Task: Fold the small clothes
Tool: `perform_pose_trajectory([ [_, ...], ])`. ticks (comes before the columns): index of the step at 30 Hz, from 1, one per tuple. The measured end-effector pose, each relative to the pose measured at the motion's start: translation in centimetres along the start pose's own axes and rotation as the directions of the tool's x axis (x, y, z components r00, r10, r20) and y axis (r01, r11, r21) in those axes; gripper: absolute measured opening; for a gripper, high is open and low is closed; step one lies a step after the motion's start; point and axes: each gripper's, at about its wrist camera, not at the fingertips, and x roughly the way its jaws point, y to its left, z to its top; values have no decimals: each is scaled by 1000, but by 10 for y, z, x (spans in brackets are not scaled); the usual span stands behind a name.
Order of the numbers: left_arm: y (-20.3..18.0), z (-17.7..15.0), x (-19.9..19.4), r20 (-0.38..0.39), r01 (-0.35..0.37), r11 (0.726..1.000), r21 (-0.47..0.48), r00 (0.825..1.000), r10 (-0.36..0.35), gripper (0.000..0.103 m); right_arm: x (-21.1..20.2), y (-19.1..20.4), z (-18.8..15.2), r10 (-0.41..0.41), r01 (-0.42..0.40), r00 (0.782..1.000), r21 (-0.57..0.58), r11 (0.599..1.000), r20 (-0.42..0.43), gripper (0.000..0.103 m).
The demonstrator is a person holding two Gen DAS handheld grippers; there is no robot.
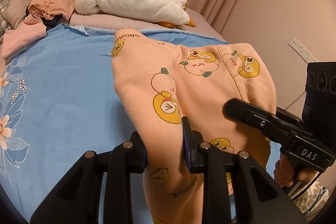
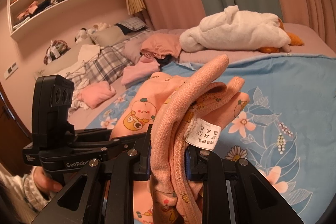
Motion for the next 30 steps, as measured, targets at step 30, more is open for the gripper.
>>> perform_pose_trajectory([
  [30,20,20,87,-117,-22,1000,3,993,23,26,55,-58,-2,-33,41,997,102,994,-75,25],
])
